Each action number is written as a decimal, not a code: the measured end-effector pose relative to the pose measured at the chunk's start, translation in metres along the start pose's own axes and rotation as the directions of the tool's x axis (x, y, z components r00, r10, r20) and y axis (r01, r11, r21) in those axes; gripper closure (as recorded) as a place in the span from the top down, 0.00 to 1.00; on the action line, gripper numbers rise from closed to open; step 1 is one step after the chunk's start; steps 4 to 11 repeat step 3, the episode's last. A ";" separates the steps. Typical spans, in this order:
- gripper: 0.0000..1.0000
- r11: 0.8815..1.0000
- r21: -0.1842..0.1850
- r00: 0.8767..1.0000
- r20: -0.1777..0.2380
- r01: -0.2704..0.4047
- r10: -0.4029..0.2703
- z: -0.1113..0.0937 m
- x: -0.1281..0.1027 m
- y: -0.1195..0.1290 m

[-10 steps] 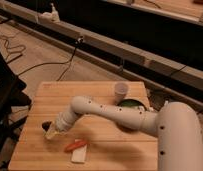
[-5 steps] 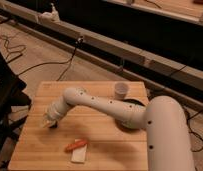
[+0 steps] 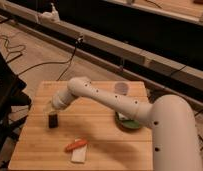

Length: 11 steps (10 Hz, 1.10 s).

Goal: Knock the eraser over

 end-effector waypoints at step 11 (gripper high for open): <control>0.05 1.000 0.025 1.000 -0.006 -0.015 0.015 -0.015 0.006 -0.003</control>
